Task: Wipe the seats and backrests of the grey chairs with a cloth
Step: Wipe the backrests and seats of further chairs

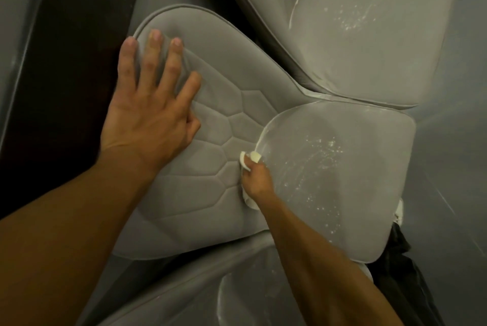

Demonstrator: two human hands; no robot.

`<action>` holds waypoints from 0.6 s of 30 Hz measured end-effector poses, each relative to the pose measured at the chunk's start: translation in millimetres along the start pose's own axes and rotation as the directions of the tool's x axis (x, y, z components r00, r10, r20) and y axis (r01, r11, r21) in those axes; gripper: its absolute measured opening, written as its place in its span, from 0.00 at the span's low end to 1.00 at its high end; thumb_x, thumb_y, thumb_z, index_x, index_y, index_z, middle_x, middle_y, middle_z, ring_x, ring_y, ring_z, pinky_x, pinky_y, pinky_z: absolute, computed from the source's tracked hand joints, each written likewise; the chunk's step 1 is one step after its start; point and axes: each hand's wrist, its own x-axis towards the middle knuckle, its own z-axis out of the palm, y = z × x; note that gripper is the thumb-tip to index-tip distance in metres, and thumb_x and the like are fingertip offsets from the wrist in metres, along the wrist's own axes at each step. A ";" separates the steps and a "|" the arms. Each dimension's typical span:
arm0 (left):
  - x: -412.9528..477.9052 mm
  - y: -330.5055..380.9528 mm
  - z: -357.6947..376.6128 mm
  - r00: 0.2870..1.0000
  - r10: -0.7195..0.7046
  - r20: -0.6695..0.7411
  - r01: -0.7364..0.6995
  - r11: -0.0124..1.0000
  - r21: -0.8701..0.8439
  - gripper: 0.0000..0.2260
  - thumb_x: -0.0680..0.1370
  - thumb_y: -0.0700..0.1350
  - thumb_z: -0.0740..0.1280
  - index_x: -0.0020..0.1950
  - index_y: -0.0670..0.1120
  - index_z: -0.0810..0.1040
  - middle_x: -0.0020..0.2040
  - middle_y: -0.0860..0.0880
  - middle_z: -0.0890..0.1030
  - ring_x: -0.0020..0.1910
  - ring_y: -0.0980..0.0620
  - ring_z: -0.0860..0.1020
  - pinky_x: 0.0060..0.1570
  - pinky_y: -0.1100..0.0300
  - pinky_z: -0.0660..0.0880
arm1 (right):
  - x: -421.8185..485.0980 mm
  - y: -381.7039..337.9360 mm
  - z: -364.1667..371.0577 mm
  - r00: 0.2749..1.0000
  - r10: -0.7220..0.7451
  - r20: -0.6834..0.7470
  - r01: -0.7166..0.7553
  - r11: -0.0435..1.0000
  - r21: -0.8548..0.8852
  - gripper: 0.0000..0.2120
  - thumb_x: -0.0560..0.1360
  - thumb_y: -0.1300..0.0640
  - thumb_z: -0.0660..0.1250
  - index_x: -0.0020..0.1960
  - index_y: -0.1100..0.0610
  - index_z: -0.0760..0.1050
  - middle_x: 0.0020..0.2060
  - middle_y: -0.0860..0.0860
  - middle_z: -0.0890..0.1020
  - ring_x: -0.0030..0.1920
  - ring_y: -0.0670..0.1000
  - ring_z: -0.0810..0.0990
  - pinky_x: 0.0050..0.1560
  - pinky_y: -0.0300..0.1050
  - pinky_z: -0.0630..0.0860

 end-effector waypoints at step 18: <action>0.5 1.5 0.4 1.000 -0.006 -0.009 0.006 1.000 0.008 0.31 0.81 0.61 0.38 0.82 0.50 0.44 0.81 0.36 0.39 0.80 0.31 0.41 0.77 0.34 0.44 | -3.7 -27.0 -2.9 0.998 -0.006 -0.056 0.010 0.998 0.058 0.20 0.85 0.52 0.56 0.75 0.57 0.68 0.74 0.57 0.69 0.75 0.56 0.65 0.68 0.33 0.55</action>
